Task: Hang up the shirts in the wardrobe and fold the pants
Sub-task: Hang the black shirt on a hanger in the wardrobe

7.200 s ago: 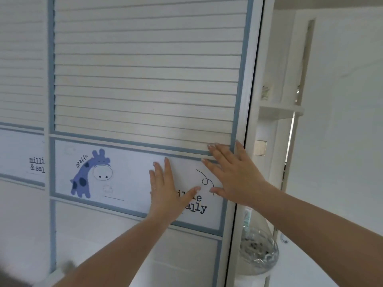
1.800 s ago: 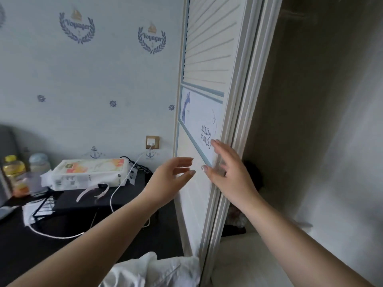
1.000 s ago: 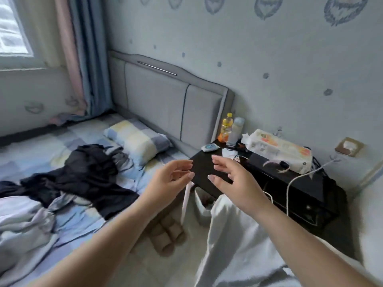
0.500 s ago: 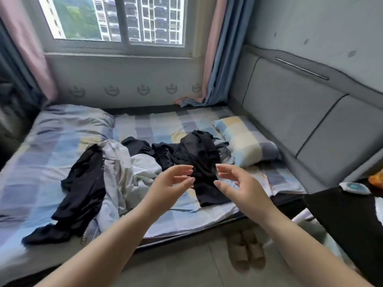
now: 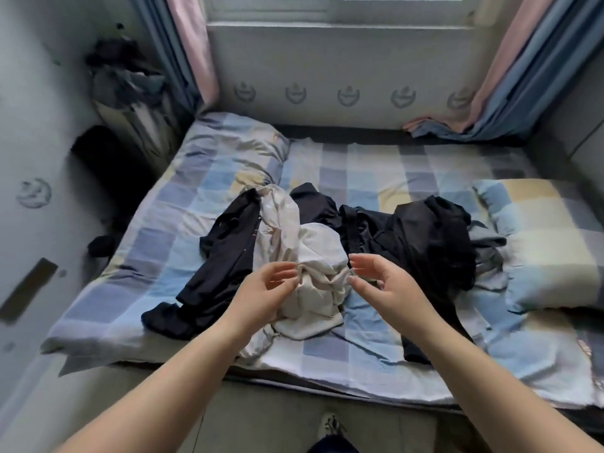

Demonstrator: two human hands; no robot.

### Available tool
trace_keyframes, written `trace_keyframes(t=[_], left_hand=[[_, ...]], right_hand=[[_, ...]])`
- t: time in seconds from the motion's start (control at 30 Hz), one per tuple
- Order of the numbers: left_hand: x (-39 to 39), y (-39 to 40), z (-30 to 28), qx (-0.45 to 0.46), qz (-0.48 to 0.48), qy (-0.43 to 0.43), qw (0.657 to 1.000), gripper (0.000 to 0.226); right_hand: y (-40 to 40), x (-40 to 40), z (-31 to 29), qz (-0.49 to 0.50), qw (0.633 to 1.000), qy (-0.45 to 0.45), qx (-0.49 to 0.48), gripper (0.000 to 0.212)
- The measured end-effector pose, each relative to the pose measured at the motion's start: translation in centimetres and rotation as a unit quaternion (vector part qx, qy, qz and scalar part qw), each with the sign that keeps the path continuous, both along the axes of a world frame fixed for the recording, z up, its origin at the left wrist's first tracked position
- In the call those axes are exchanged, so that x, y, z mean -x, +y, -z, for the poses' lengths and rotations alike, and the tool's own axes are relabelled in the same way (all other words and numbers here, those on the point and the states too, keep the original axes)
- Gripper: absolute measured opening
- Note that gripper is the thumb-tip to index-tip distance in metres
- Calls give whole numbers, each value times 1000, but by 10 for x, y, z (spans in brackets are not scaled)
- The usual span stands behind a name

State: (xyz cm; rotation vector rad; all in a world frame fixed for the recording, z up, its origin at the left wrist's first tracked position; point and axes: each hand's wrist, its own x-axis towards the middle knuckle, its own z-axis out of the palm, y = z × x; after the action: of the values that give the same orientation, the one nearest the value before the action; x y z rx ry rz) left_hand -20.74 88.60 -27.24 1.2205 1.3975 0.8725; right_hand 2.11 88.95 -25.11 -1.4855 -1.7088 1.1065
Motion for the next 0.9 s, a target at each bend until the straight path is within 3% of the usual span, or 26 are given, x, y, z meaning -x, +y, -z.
trace_keyframes(t=[0.3, 0.5, 0.67, 0.9], left_hand=[[58, 76, 40, 79, -142, -7, 987, 19], [121, 105, 64, 108, -178, 0, 978, 19], [199, 140, 92, 149, -187, 1, 971, 16], [313, 233, 134, 157, -119, 47, 979, 14]], right_hand=[[132, 51, 47, -73, 994, 20, 79, 32], [169, 101, 78, -79, 989, 15, 123, 29], [191, 175, 115, -66, 985, 0, 157, 31], [235, 280, 171, -18, 982, -26, 185, 31]])
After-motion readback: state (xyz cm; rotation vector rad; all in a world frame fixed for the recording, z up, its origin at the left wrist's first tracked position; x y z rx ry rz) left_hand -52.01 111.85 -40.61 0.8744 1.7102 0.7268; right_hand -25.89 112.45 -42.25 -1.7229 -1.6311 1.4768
